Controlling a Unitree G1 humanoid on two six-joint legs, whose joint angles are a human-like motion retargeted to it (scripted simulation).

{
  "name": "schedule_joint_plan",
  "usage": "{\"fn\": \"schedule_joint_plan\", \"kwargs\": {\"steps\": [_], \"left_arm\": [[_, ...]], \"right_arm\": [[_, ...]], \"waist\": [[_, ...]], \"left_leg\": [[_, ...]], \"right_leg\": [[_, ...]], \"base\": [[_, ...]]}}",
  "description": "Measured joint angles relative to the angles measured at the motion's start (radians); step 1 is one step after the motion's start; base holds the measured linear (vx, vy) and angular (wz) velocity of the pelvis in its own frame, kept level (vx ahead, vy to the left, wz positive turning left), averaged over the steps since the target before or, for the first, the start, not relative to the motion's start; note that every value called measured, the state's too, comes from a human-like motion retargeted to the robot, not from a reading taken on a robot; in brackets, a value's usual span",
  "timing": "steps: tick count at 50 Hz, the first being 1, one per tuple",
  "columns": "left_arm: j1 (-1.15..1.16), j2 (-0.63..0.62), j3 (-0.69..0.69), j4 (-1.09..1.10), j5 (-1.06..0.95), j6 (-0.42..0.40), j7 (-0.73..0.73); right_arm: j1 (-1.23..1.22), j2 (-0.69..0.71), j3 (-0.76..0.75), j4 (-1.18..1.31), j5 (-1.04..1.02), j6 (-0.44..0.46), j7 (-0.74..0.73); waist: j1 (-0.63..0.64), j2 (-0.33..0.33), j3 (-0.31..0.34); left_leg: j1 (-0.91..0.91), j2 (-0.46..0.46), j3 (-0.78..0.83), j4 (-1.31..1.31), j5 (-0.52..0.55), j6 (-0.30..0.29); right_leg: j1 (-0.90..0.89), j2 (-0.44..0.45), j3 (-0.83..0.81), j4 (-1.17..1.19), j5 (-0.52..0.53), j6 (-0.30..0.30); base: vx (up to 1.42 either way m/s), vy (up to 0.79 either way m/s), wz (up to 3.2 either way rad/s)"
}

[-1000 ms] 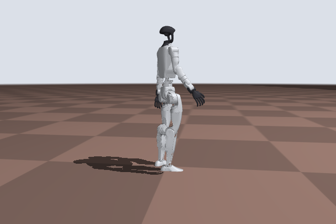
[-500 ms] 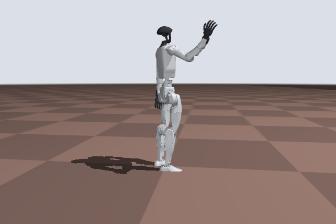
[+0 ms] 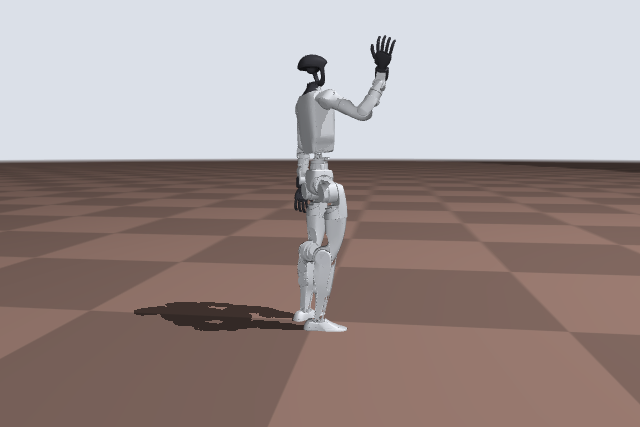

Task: Upper body actions

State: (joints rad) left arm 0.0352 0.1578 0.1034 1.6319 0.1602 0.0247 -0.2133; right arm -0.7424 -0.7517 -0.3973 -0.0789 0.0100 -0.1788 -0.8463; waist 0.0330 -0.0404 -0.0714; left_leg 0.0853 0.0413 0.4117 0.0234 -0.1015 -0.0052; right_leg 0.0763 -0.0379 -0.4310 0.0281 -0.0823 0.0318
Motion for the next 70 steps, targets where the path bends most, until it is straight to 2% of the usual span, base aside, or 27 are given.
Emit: {"fn": "schedule_joint_plan", "kwargs": {"steps": [6, 10, 15, 19, 23, 28, 33, 38, 43, 46, 52, 58, 60, 65, 70], "left_arm": [[0.002, -0.001, 0.003, 0.001, -0.005, 0.0, -0.003], [0.004, -0.003, 0.004, 0.001, -0.006, 0.0, -0.004], [0.002, -0.005, -0.002, 0.003, -0.002, 0.003, -0.007], [0.003, -0.009, -0.004, 0.0, -0.001, 0.004, -0.009], [0.001, -0.014, -0.01, -0.003, 0.002, 0.003, -0.008], [0.001, -0.016, -0.016, -0.002, 0.007, 0.003, -0.008], [0.003, -0.017, -0.013, -0.001, 0.005, 0.004, -0.007], [0.004, -0.017, -0.008, 0.001, 0.002, 0.004, -0.006], [0.004, -0.016, -0.004, 0.0, 0.003, 0.004, -0.007], [0.005, -0.016, -0.001, 0.001, 0.0, 0.003, -0.006], [0.006, -0.016, -0.003, 0.001, -0.002, 0.004, -0.007], [0.005, -0.016, -0.009, -0.002, 0.005, 0.004, -0.007], [0.005, -0.016, -0.009, -0.003, 0.007, 0.005, -0.006], [0.001, -0.018, -0.01, -0.004, 0.011, 0.005, -0.005], [0.0, -0.017, -0.003, -0.005, 0.013, 0.004, -0.003]], "right_arm": [[0.023, -0.035, 0.004, -0.008, -0.075, -0.055, -0.014], [0.058, -0.105, -0.001, -0.043, -0.253, -0.089, -0.041], [0.096, -0.185, 0.003, -0.116, -0.572, -0.18, -0.165], [0.113, -0.21, 0.008, -0.173, -0.683, -0.232, -0.238], [0.113, -0.191, 0.007, -0.189, -0.657, -0.237, -0.22], [0.101, -0.144, 0.01, -0.133, -0.538, -0.179, -0.192], [0.071, -0.064, 0.03, -0.027, -0.322, -0.111, -0.114], [0.033, 0.04, 0.032, 0.04, -0.043, -0.025, 0.025], [0.026, 0.079, 0.024, 0.055, 0.131, -0.073, 0.08], [0.039, 0.05, 0.02, 0.038, 0.061, -0.108, 0.059], [0.07, -0.065, 0.023, -0.055, -0.286, -0.155, -0.035], [0.071, -0.139, 0.058, -0.142, -0.501, -0.28, -0.07], [0.069, -0.149, 0.071, -0.151, -0.521, -0.295, -0.067], [0.069, -0.131, 0.067, -0.12, -0.524, -0.239, -0.072], [0.069, -0.062, 0.054, -0.04, -0.348, -0.193, -0.06]], "waist": [[-0.001, 0.005, 0.005], [-0.003, 0.011, 0.005], [-0.004, 0.018, 0.006], [0.0, 0.023, 0.005], [0.004, 0.029, 0.007], [0.004, 0.032, 0.004], [0.001, 0.032, 0.002], [-0.005, 0.031, 0.003], [-0.008, 0.03, 0.004], [-0.01, 0.03, 0.004], [-0.011, 0.032, 0.007], [-0.004, 0.034, 0.005], [-0.003, 0.033, 0.004], [-0.001, 0.032, 0.005], [-0.001, 0.027, 0.004]], "left_leg": [[0.005, -0.003, 0.002, -0.002, 0.001, 0.0], [0.004, -0.005, 0.002, -0.001, -0.001, 0.001], [0.003, -0.007, 0.004, 0.0, -0.003, 0.001], [0.002, -0.008, 0.01, 0.0, -0.003, 0.002], [0.001, -0.008, 0.014, 0.0, -0.003, 0.002], [-0.002, -0.009, 0.014, 0.0, -0.003, 0.002], [0.001, -0.013, 0.011, -0.002, -0.004, 0.003], [0.006, -0.014, 0.007, -0.003, -0.005, 0.003], [0.008, -0.014, 0.006, -0.003, -0.006, 0.003], [0.009, -0.014, 0.006, -0.004, -0.007, 0.002], [0.013, -0.014, 0.013, -0.005, -0.009, 0.002], [0.016, -0.013, 0.024, -0.005, -0.011, 0.002], [0.017, -0.013, 0.025, -0.006, -0.011, 0.002], [0.018, -0.013, 0.024, -0.006, -0.011, 0.003], [0.018, -0.014, 0.016, -0.006, -0.011, 0.002]], "right_leg": [[0.004, -0.002, 0.001, -0.001, 0.0, 0.0], [0.004, -0.003, 0.001, -0.001, -0.001, 0.0], [0.002, -0.006, 0.005, -0.001, 0.0, 0.001], [-0.002, -0.006, 0.012, 0.0, 0.001, 0.0], [-0.005, -0.006, 0.016, 0.0, 0.002, 0.0], [-0.008, -0.008, 0.016, 0.0, 0.003, 0.001], [-0.006, -0.01, 0.013, -0.001, 0.002, 0.001], [-0.001, -0.01, 0.009, -0.001, 0.001, 0.002], [0.0, -0.011, 0.007, -0.001, 0.0, 0.002], [0.0, -0.011, 0.006, -0.001, 0.0, 0.003], [-0.001, -0.01, 0.012, 0.0, 0.0, 0.003], [-0.003, -0.008, 0.021, 0.001, 0.001, 0.002], [-0.002, -0.008, 0.023, 0.001, 0.0, 0.002], [0.0, -0.007, 0.022, 0.001, -0.001, 0.002], [0.003, -0.008, 0.016, 0.0, -0.002, 0.003]], "base": [[0.0, 0.0, 0.0], [0.0, 0.0, 0.0], [0.0, 0.0, 0.0], [0.0, 0.0, 0.0], [0.0, 0.0, 0.0], [0.0, 0.0, 0.0], [0.0, 0.0, 0.0], [0.0, 0.0, 0.0], [0.0, 0.0, 0.0], [0.0, 0.0, 0.0], [0.0, 0.0, 0.0], [0.0, 0.0, 0.0], [0.0, 0.0, 0.0], [0.0, 0.0, 0.0], [0.0, 0.0, 0.0]]}}
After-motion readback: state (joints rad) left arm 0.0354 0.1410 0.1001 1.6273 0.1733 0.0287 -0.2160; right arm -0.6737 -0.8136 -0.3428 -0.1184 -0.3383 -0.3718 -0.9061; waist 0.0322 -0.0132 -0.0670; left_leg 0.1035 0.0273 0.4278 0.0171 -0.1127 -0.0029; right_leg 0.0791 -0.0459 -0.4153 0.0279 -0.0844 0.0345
